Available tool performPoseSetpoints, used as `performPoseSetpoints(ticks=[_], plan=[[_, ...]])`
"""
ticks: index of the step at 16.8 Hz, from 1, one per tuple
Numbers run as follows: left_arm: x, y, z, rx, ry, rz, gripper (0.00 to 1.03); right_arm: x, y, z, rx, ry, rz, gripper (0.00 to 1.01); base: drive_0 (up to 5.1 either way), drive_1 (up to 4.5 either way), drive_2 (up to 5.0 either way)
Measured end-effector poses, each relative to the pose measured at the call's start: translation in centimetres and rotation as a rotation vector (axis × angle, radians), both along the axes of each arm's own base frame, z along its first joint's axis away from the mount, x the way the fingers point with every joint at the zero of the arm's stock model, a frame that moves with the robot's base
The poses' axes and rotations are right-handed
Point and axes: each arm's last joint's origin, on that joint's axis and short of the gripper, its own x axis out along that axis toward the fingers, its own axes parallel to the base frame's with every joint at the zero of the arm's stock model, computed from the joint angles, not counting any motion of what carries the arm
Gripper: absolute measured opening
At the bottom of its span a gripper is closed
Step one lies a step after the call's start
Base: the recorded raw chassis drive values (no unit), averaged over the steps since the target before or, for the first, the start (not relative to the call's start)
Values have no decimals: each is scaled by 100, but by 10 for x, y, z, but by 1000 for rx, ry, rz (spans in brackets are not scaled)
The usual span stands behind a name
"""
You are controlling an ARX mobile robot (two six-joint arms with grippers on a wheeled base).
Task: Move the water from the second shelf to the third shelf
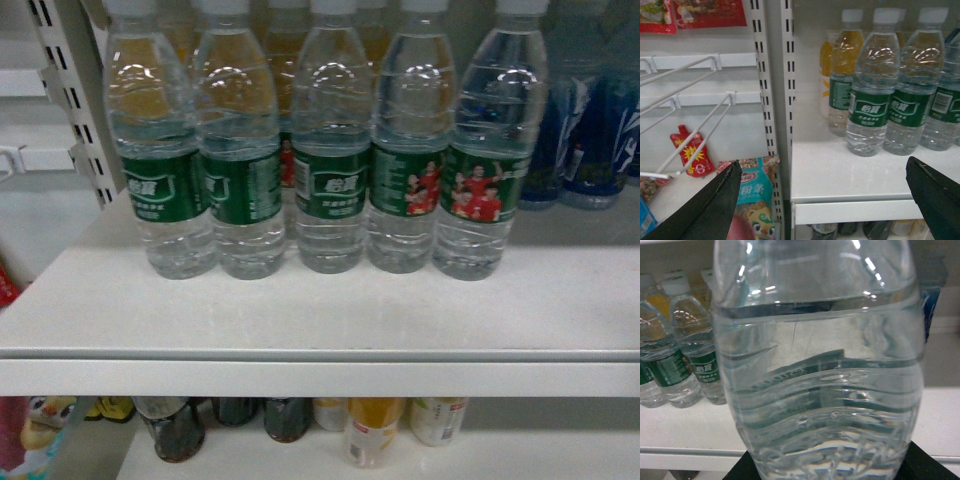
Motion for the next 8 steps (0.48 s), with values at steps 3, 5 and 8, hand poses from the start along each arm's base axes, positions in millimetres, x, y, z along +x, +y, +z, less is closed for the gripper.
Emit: performPoseSetpoints(ticks=[3, 5, 8], plan=[[0, 0, 0, 0, 1, 0, 98, 0, 0, 0, -1, 5, 0, 40, -500, 245, 245], [0, 0, 0, 0, -1, 0, 98, 0, 0, 0, 0, 1, 0, 40, -494, 252, 252], [0, 0, 0, 0, -3, 1, 98, 0, 0, 0, -1, 4, 0, 40, -329, 168, 168]])
